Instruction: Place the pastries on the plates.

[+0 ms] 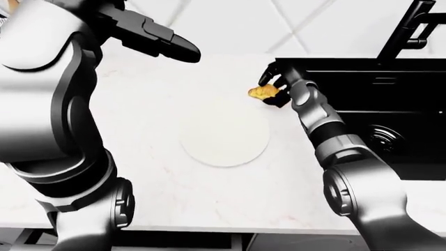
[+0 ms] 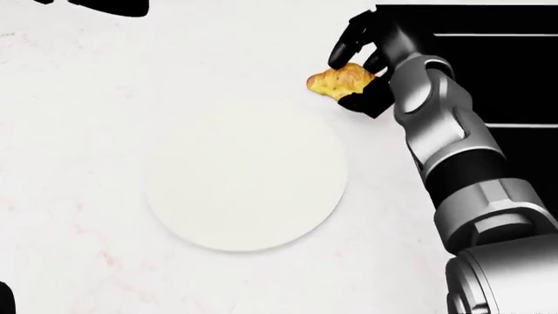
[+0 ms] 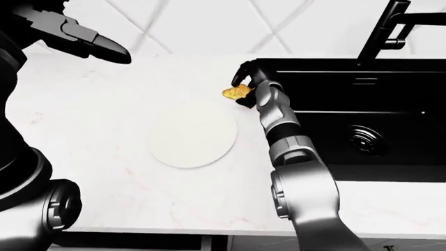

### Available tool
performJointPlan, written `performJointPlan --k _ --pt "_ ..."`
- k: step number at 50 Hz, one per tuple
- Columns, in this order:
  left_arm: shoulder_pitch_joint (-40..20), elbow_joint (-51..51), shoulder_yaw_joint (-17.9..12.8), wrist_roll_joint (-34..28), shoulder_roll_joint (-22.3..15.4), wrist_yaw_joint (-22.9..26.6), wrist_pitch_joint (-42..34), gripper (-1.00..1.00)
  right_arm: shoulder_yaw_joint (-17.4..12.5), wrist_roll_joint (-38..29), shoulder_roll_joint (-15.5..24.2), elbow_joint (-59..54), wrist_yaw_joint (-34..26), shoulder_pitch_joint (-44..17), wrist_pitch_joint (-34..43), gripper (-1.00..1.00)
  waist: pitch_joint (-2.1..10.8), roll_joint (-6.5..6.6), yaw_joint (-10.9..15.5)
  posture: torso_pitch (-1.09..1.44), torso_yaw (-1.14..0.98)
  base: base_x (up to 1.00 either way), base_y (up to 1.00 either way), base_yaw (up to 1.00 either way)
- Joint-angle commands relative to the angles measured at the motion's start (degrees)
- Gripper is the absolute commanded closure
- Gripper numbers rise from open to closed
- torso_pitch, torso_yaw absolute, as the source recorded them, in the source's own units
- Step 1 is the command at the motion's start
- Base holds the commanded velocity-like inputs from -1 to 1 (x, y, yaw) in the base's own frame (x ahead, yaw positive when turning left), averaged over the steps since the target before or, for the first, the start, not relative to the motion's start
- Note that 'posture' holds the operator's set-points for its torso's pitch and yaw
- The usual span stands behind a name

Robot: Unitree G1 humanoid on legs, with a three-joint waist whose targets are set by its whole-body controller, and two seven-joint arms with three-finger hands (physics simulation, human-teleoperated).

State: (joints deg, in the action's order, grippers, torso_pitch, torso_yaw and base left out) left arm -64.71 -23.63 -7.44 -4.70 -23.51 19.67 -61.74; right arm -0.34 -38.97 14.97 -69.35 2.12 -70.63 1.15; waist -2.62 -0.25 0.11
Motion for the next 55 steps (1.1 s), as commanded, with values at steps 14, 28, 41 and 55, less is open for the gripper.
performJointPlan --k 14,28,41,55 --pt "-3.8 -0.6 0.2 -1.1 -0.4 -0.1 0.1 -1.0 -1.6 0.7 3.1 12.5 -8.9 -3.9 2.3 0.54 0.94 0.03 0.0 0.0 0.0 0.0 0.0 0.0" --pt "-4.9 -0.7 0.5 -2.0 -0.1 0.6 -0.6 -1.0 -1.3 5.2 0.1 34.5 -28.4 1.1 2.2 0.52 0.46 -0.09 -0.3 0.0 0.0 0.0 0.0 0.0" --pt "-5.5 0.3 -0.9 -1.8 -1.9 1.2 -0.1 -1.0 1.0 6.7 -5.0 60.1 -46.0 10.3 10.2 0.59 0.06 0.11 -0.5 0.0 0.0 0.0 0.0 0.0" --pt "-6.0 0.2 -0.8 -0.9 -2.4 0.5 -0.6 -1.0 3.6 4.0 -9.6 74.6 -58.5 16.5 16.1 0.61 0.45 0.16 -0.9 0.0 0.0 0.0 0.0 0.0"
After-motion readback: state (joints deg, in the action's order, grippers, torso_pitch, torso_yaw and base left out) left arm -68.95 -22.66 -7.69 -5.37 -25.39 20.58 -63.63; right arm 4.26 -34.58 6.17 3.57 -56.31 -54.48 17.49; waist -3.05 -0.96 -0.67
